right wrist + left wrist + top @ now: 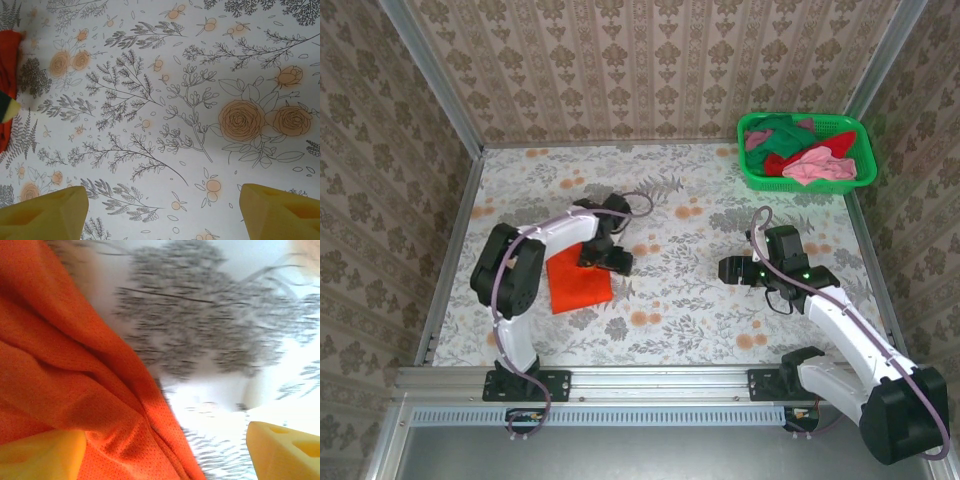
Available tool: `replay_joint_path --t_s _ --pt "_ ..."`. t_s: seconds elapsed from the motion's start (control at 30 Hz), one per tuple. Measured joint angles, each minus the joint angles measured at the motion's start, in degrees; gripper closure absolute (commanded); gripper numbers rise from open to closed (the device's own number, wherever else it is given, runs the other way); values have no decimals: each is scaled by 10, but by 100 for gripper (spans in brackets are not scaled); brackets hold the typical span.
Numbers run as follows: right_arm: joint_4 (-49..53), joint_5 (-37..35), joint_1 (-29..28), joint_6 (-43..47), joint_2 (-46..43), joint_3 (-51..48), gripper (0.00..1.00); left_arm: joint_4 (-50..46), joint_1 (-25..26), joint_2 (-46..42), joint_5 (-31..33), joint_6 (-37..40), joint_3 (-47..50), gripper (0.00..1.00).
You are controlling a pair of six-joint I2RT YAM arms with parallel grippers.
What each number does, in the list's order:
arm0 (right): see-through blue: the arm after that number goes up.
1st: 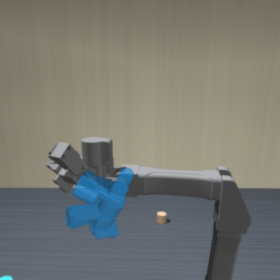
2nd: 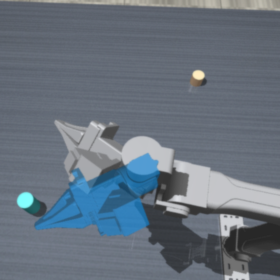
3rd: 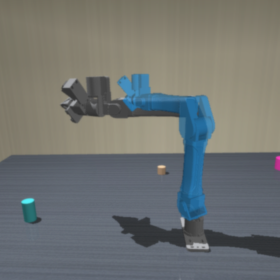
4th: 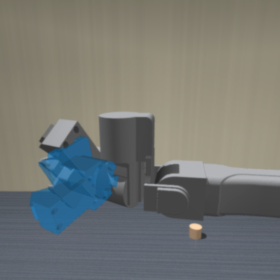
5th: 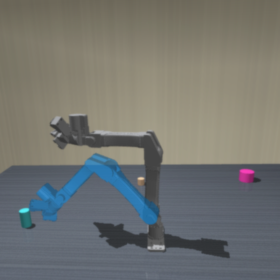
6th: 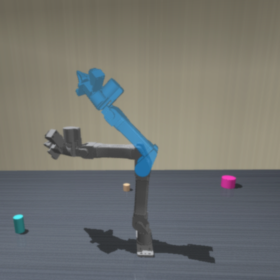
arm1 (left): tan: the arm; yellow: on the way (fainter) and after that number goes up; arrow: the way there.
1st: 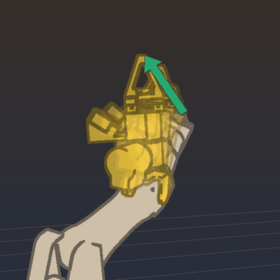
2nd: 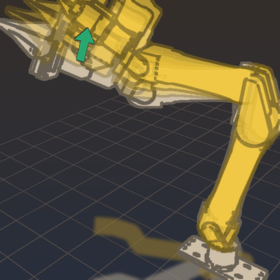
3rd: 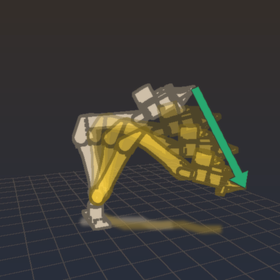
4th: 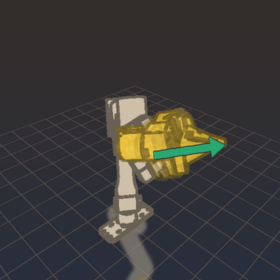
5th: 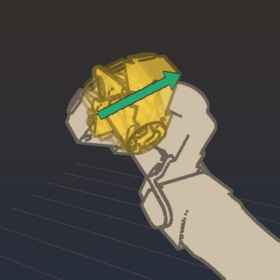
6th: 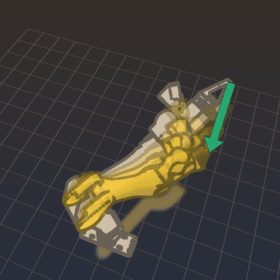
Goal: Fold and stack the t-shirts
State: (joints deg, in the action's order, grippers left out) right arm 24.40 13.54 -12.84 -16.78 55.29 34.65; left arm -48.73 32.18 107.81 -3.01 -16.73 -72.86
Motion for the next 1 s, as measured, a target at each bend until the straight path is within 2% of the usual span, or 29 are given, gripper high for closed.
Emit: replay_joint_path --t_s 0.1,0.2,0.37,0.5,0.6,0.7,0.83,1.0 --pt "-1 0 1 -8 -2 0 20 -10 -45 0 -11 32 0 21" --pt "-4 0 1 -18 0 0 20 -23 -63 0 -1 25 -1 29" --pt "-24 0 1 -35 38 11 20 -33 -53 2 24 -34 -5 41" --pt "-43 3 2 -44 82 31 20 -48 -47 22 48 -76 -23 64" --pt "-50 6 2 -44 97 42 19 -55 -42 33 69 -88 -27 69" --pt "-51 7 2 -44 98 44 19 -55 -38 33 78 -91 -26 82" --pt "-51 7 2 -44 98 44 19 -53 -37 31 84 -61 -24 87" --pt "-50 9 2 -43 98 46 19 -54 -38 30 84 28 -23 87"
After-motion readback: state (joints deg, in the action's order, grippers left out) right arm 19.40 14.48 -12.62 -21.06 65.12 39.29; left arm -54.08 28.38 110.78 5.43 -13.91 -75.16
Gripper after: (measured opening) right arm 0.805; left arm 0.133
